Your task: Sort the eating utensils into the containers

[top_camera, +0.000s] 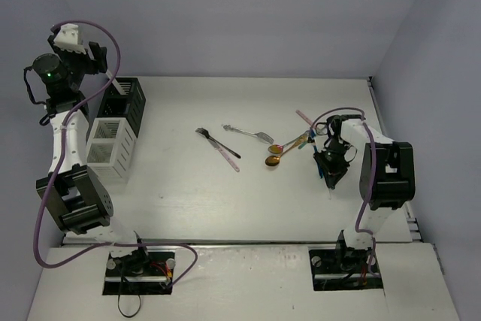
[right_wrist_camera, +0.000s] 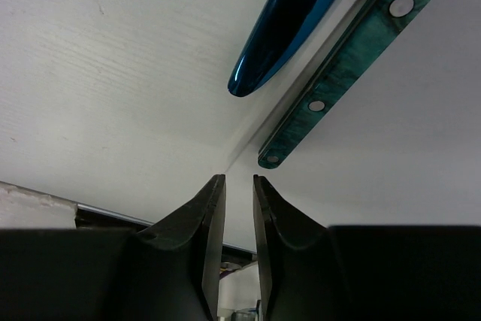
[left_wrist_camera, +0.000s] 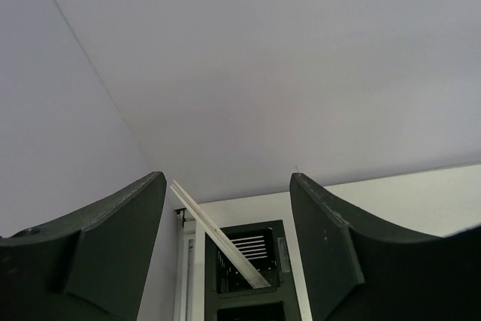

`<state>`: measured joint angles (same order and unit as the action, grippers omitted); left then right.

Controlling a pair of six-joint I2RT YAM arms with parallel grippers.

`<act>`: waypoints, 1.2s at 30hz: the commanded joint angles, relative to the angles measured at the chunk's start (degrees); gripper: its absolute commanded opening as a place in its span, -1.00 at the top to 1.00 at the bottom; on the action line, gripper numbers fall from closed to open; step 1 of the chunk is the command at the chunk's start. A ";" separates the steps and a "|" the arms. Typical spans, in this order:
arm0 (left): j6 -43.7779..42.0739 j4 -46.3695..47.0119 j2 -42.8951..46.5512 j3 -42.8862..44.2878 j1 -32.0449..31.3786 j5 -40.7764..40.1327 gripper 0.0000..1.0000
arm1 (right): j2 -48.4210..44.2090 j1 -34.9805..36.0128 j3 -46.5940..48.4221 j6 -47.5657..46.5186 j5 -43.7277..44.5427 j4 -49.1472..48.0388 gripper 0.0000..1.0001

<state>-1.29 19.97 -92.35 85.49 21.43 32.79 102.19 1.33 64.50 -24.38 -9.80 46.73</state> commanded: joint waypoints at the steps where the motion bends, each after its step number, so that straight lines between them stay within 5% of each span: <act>1: -1.34 4.38 1.74 1.61 -0.07 -0.53 -0.27 | 0.98 1.04 0.62 -0.58 1.36 3.02 0.58; 8: -0.76 4.38 1.16 2.24 -0.02 -1.08 -0.27 | 3.25 1.13 1.41 1.36 2.75 -0.44 0.38; 21: -1.11 4.44 0.39 2.93 0.01 -1.94 -0.27 | 4.81 3.96 1.10 2.82 1.09 -2.49 0.59; 36: -1.70 4.47 0.69 3.01 0.15 -2.38 -0.28 | 6.14 5.28 -0.29 3.55 4.02 -2.17 0.51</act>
<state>-2.01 19.97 -93.27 85.49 21.43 30.43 106.07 7.74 64.93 -21.08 -6.19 46.03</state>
